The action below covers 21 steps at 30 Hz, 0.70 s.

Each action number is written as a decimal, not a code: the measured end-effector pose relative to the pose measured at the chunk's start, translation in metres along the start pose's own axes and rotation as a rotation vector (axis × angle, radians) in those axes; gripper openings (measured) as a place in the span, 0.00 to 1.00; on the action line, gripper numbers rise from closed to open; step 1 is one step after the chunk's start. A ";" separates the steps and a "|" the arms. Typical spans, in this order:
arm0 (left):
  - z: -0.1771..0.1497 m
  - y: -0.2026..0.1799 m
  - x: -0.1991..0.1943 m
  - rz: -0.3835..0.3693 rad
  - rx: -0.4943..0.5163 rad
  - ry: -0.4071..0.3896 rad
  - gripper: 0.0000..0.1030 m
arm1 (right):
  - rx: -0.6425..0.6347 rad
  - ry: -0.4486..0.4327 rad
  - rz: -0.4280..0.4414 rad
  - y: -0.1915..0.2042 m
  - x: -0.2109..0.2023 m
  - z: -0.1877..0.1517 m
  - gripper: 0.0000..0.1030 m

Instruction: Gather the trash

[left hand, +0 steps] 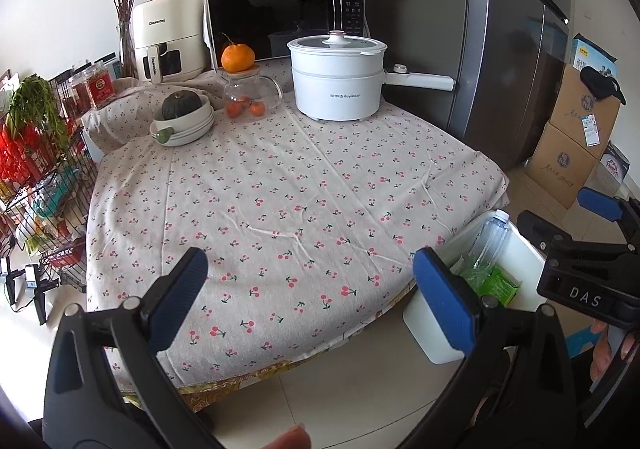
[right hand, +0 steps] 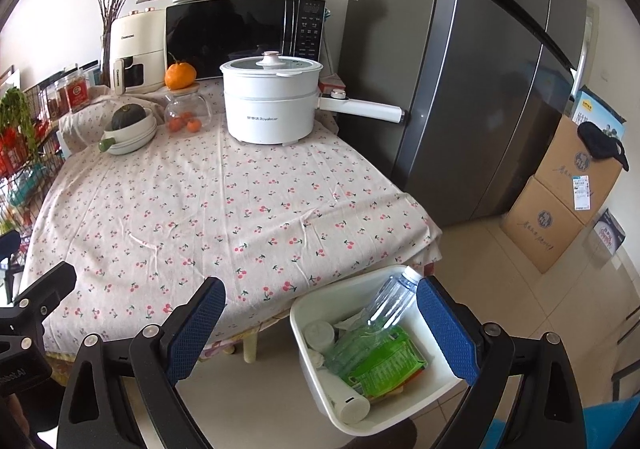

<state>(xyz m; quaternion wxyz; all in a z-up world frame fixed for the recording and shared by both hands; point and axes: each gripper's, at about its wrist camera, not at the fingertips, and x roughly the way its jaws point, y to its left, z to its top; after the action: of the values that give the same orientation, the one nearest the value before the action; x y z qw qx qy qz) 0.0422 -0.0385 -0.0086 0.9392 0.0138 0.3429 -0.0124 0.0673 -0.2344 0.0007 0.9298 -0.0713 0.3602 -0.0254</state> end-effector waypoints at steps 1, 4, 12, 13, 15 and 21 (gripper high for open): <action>0.000 0.000 0.000 0.001 0.000 0.000 0.99 | -0.002 0.000 -0.001 0.000 0.000 0.000 0.95; 0.000 0.000 0.000 0.001 -0.001 -0.001 0.99 | -0.005 0.002 -0.001 0.000 0.000 -0.001 0.95; 0.000 0.000 0.000 0.002 -0.001 0.007 0.99 | -0.004 0.010 -0.006 -0.002 0.004 0.000 0.95; 0.000 0.000 0.000 0.000 -0.002 0.009 0.99 | -0.002 0.010 -0.008 -0.002 0.004 0.001 0.95; 0.000 0.000 0.000 0.001 -0.004 0.009 0.99 | 0.003 0.011 -0.011 -0.003 0.005 0.001 0.95; 0.000 0.000 0.001 0.003 -0.006 0.013 0.99 | 0.006 0.009 -0.013 -0.003 0.003 0.001 0.95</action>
<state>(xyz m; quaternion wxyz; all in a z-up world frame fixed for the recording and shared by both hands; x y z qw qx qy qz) 0.0431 -0.0390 -0.0089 0.9370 0.0117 0.3489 -0.0099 0.0708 -0.2375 -0.0002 0.9282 -0.0708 0.3637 -0.0329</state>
